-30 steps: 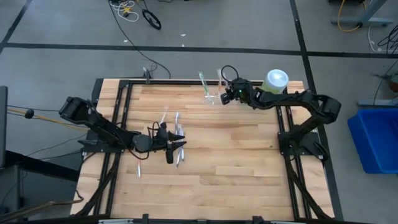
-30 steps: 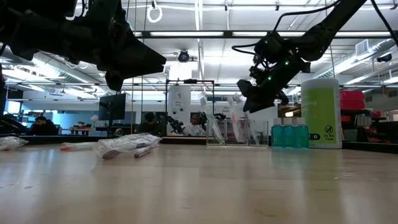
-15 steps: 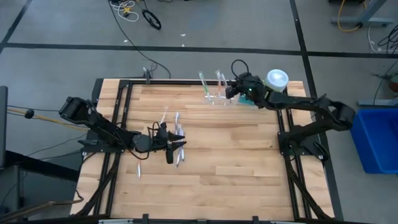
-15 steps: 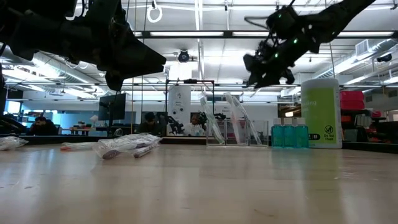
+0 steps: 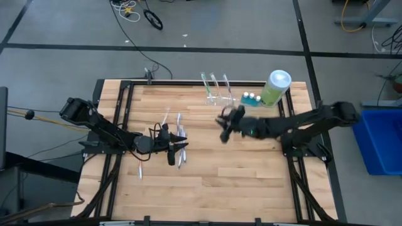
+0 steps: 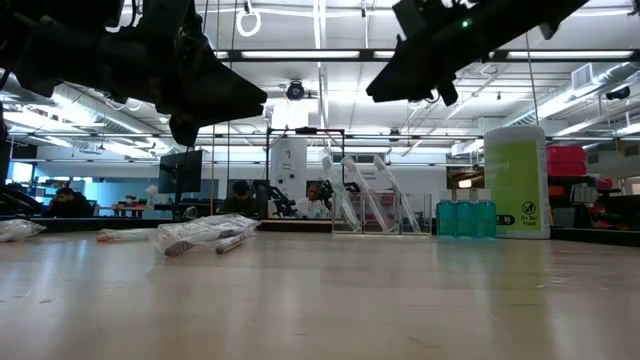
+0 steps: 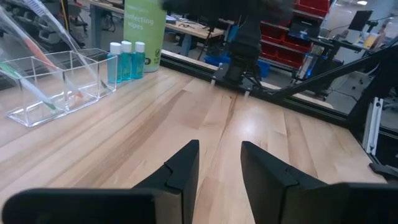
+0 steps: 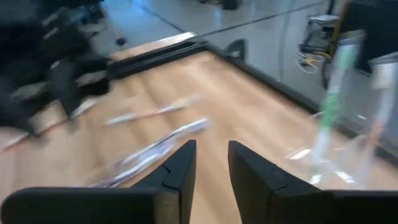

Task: Pick & Place toothbrushing station
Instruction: Put the bottom orange toothbrush into the middle section of the transparent organizer

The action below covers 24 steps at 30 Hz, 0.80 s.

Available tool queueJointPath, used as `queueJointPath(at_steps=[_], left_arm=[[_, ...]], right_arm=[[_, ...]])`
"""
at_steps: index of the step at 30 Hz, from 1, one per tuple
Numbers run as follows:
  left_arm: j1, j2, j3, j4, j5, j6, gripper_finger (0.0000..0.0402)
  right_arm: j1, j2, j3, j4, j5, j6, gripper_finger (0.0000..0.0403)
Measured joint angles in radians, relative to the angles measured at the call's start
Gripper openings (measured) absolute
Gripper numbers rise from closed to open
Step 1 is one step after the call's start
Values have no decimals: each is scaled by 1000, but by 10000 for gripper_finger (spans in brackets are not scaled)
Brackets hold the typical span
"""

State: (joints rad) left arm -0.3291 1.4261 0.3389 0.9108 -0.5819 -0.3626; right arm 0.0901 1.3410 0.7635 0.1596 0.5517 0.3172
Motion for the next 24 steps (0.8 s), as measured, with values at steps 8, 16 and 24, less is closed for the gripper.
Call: queueJointPath(at_steps=[8,16,24], left_arm=[[-38,0,0,7,-1,52,116],[-155,0,0,-4,0,167,116],[-277,-34,0,-201,-34,25,116]], right_arm=[[241,222,0,212,101,-47,65],[372,452,0,449,78,-44,33],[390,569,0,607,-147,8,9]])
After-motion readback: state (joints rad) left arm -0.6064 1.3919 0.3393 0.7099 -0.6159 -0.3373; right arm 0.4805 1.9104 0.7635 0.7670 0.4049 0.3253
